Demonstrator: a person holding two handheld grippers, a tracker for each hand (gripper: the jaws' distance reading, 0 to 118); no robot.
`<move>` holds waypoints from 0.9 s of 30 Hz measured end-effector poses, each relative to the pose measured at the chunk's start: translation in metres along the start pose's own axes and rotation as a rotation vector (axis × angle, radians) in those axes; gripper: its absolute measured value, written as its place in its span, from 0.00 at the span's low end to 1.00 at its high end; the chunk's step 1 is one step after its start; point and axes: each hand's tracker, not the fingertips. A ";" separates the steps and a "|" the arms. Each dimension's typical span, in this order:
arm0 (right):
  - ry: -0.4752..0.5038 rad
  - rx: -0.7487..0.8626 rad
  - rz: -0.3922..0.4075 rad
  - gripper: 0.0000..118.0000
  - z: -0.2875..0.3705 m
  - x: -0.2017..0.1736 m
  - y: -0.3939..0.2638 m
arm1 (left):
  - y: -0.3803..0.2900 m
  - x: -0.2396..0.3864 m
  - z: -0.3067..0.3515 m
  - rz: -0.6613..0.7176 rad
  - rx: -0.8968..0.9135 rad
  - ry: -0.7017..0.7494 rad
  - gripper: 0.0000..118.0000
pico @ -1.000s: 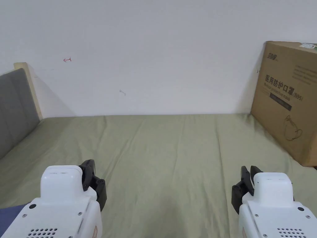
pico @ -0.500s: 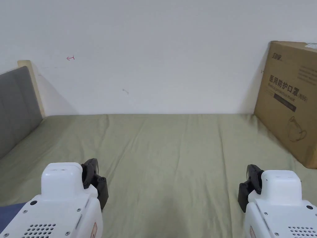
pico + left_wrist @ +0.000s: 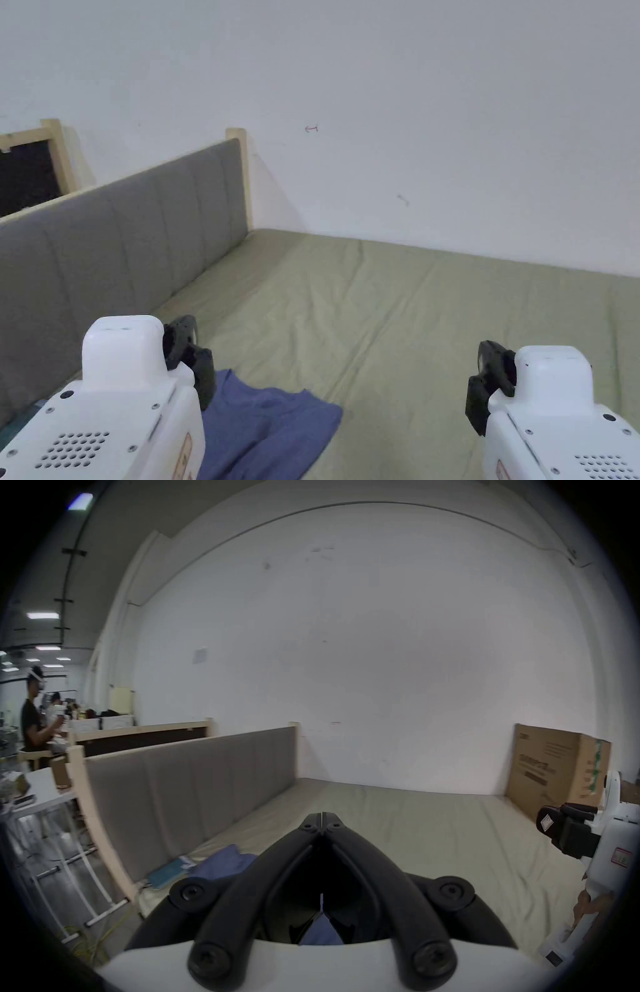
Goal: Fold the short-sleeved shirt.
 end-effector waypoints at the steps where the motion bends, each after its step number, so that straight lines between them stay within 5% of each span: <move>1: 0.028 -0.010 0.002 0.00 -0.003 -0.009 0.001 | 0.000 -0.008 0.004 0.001 0.000 0.026 0.00; 13: 0.158 -0.087 0.031 0.00 -0.018 -0.046 -0.015 | -0.022 -0.043 -0.024 0.084 -0.147 0.076 0.00; 21: 0.127 -0.149 0.024 0.00 -0.030 -0.030 -0.031 | -0.134 -0.060 -0.166 0.148 -0.639 0.035 0.00; 27: 0.078 -0.208 0.008 0.00 -0.039 -0.013 -0.045 | -0.201 -0.054 -0.199 0.010 -0.817 0.033 0.06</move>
